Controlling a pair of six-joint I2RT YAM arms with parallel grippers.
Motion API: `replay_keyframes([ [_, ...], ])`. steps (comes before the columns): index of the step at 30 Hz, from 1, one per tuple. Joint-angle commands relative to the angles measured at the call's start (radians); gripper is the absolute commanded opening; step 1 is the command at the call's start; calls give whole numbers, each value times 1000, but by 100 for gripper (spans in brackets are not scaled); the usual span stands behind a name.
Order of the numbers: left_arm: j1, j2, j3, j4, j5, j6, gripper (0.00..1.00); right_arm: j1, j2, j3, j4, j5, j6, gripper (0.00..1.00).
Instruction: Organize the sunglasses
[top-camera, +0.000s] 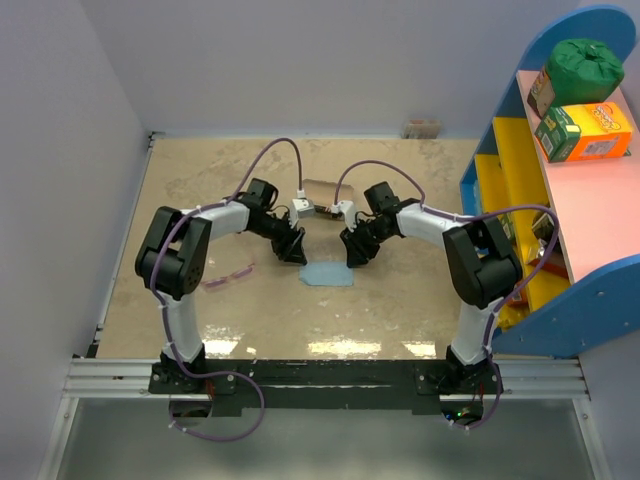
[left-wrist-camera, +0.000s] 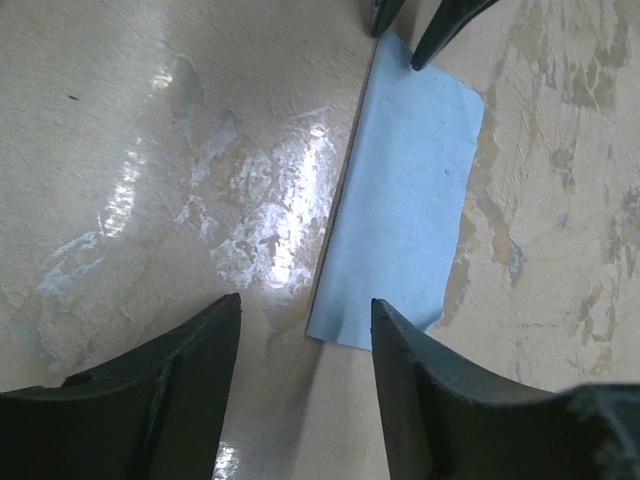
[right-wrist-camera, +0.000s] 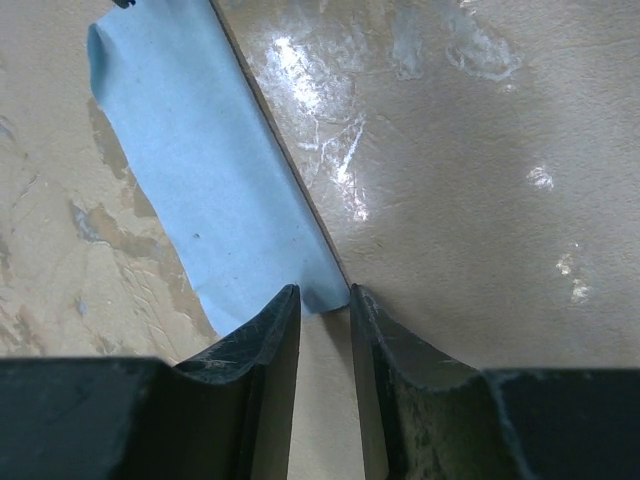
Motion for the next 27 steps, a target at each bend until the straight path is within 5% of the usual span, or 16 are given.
replay_keyframes([
  [1, -18, 29, 6, -92, 0, 72, 57, 6, 17, 28, -22, -36, -15, 30],
  [16, -40, 41, -9, -149, 5, 121, 35, 6, 6, 20, 7, -19, 5, 36],
  [27, -43, 37, -18, -109, -10, 88, 13, 4, 12, 17, 9, -21, -1, 30],
])
